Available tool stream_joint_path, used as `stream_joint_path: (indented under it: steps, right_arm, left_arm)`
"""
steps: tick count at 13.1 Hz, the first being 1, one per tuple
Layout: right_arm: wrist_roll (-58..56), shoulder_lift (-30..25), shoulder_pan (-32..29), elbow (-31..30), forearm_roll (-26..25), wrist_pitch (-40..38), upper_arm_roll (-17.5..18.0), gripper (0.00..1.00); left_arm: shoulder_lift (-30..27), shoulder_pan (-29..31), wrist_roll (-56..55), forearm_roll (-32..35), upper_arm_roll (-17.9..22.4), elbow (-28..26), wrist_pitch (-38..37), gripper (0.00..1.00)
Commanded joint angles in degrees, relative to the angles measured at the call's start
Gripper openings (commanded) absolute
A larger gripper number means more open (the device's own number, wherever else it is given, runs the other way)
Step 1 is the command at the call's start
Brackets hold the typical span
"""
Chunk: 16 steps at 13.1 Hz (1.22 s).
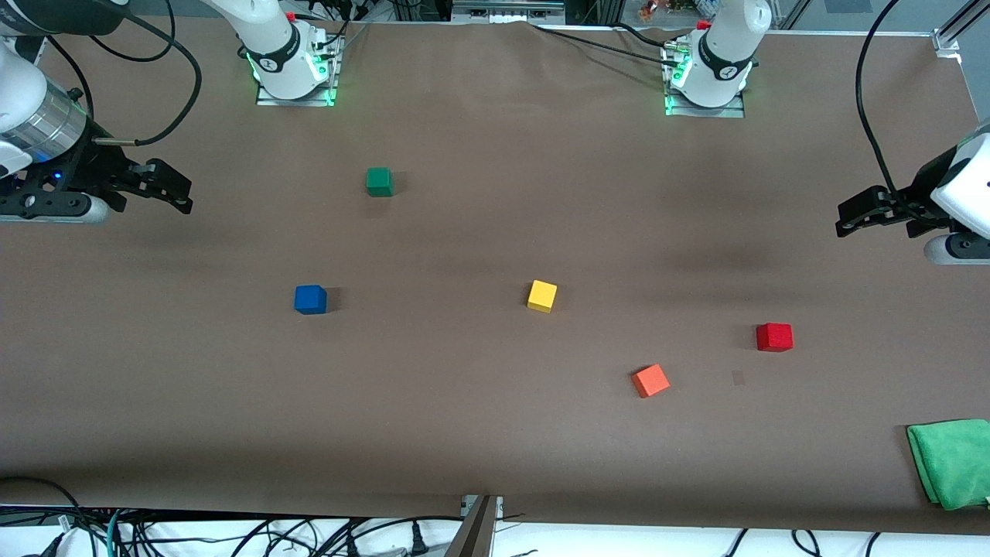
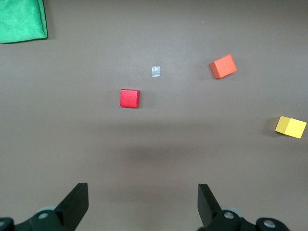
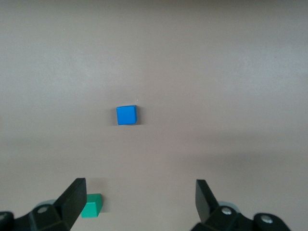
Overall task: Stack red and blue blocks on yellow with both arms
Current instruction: 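Reach the left gripper down to the red cube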
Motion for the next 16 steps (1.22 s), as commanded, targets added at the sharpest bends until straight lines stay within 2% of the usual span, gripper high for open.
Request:
stream_joint_path:
  steps: [1,6,10,16]
  right_arm:
    - [-0.72,0.77,-0.02,2.02,-0.72,-1.56,0.16,1.0]
    - [-0.72,0.77,-0.02,2.02,-0.72,-1.47,0.16,1.0]
    - [-0.72,0.77,-0.1,2.02,-0.64,-1.47,0.16,1.0]
    - [-0.72,0.77,-0.28,2.02,-0.64,-1.47,0.07,1.0]
  left_arm:
    - [-0.57,-0.67,-0.36,1.26,0.05,-0.29,-0.65,1.0]
    - [3.2,-0.24,-0.28,0.65,-0.12,0.76,-0.13,1.0]
    - [12.33,0.99,0.6,0.82,0.14,0.94,0.75,1.0]
    - [23.59,3.19,2.7,1.44,0.14,-1.78,17.25,1.0]
